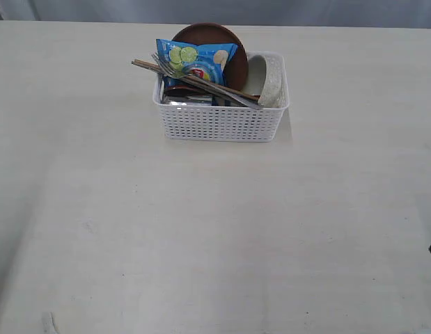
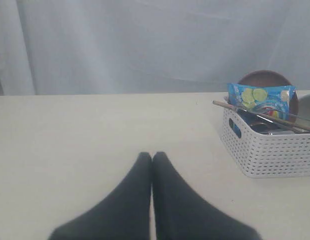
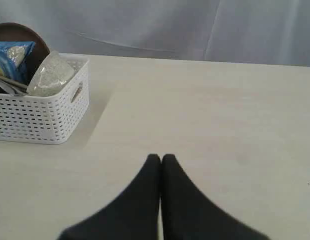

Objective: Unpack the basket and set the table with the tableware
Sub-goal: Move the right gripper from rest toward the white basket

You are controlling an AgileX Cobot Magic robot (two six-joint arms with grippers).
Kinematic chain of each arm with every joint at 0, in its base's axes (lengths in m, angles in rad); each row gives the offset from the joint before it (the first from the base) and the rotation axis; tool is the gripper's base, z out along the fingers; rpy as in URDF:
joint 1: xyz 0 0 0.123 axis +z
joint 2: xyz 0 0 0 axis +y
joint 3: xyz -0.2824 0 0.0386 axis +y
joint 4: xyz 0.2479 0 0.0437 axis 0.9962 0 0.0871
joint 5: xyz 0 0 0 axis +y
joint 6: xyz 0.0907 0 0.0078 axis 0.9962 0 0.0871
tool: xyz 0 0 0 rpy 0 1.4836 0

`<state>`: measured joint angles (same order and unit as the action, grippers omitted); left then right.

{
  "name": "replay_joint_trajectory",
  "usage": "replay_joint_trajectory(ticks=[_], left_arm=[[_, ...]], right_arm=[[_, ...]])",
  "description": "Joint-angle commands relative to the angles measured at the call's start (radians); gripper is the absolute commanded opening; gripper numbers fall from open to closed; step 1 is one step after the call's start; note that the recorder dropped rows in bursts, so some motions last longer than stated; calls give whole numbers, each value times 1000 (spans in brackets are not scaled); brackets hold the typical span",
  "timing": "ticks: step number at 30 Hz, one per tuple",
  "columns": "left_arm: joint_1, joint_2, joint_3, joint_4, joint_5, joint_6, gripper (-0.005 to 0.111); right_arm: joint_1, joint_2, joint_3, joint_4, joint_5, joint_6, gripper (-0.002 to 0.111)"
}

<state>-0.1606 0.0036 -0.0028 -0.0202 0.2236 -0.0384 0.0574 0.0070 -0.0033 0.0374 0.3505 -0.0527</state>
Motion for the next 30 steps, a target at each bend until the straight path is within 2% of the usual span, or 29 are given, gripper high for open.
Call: replay_joint_trajectory(ticks=[1, 7, 14, 16, 18, 21, 22, 27, 29, 30], left_arm=[[-1, -4, 3, -12, -11, 0, 0], [-1, -4, 3, -12, -11, 0, 0], [-1, -4, 3, -12, -11, 0, 0], [-1, -4, 3, -12, -11, 0, 0], [-1, -4, 3, -12, -11, 0, 0], [-1, -4, 3, -12, -11, 0, 0], [-1, -4, 3, -12, -11, 0, 0], [-1, -4, 3, -12, -11, 0, 0], [-1, -4, 3, -12, -11, 0, 0], [-1, -4, 3, -12, -11, 0, 0]], right_arm=[[3, -7, 3, 13, -149, -4, 0], [3, -7, 3, 26, -519, 3, 0], [3, -7, 3, 26, -705, 3, 0], [3, -7, 3, 26, -816, 11, 0], [3, -7, 3, 23, -846, 124, 0], [5, 17, -185, -37, -481, 191, 0], [5, 51, -218, -37, -442, 191, 0], [5, 517, -524, -26, -67, 188, 0], [5, 746, -646, 64, 133, 110, 0], [5, 852, -704, 154, 265, 11, 0]])
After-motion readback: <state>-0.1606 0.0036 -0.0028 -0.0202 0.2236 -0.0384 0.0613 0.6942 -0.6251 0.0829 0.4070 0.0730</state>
